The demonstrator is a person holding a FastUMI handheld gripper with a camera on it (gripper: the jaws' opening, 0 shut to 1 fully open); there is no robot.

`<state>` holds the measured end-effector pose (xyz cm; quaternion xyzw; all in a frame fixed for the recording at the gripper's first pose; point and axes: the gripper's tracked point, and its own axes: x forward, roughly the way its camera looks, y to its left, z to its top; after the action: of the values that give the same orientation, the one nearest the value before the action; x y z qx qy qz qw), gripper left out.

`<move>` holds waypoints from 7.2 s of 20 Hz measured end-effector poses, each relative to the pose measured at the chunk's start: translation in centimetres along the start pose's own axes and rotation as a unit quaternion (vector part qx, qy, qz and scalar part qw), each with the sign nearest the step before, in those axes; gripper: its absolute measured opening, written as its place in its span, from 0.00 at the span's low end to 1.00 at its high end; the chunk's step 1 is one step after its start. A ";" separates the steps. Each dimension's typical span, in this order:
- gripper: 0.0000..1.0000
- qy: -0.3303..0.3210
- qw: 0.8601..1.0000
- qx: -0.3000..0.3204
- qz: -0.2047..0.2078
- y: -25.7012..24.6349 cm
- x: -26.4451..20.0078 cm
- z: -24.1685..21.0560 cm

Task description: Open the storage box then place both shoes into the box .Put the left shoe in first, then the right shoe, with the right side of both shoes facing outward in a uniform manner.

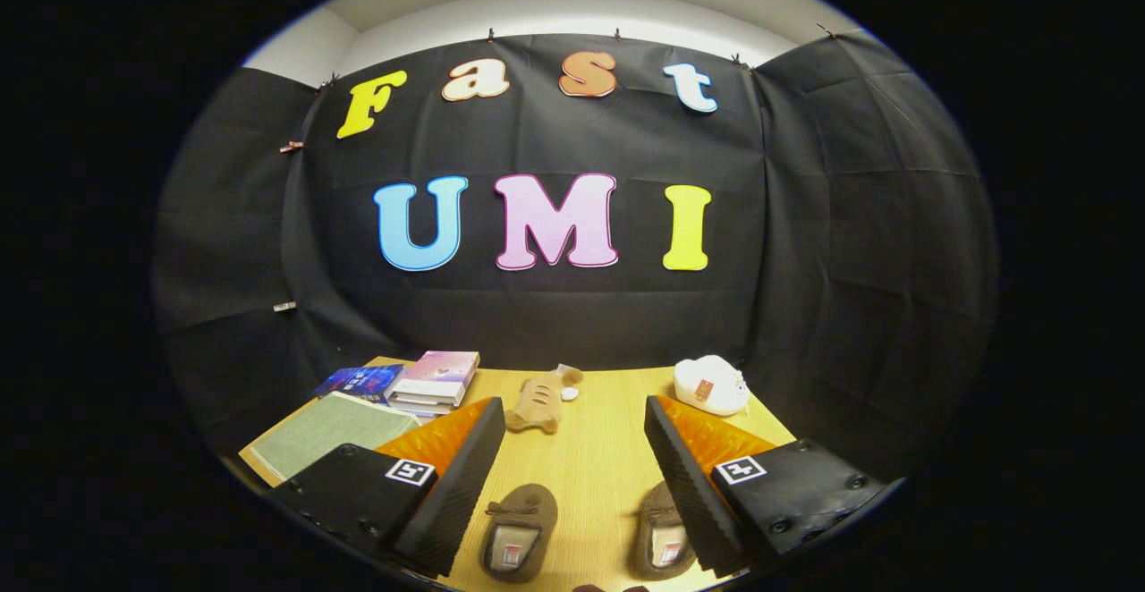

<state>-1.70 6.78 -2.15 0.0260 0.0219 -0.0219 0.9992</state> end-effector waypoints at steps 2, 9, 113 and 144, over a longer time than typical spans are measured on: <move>0.98 0.001 1.000 0.001 -0.003 0.2 -0.1 -0.2; 0.97 0.015 1.000 0.000 -0.002 1.0 -0.3 -1.1; 0.98 0.272 0.904 0.076 0.320 32.1 2.3 -6.2; 0.06 0.391 0.912 0.123 0.015 4.7 5.4 -25.8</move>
<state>2.84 12.59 -27.94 0.1554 0.4078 0.0028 0.8997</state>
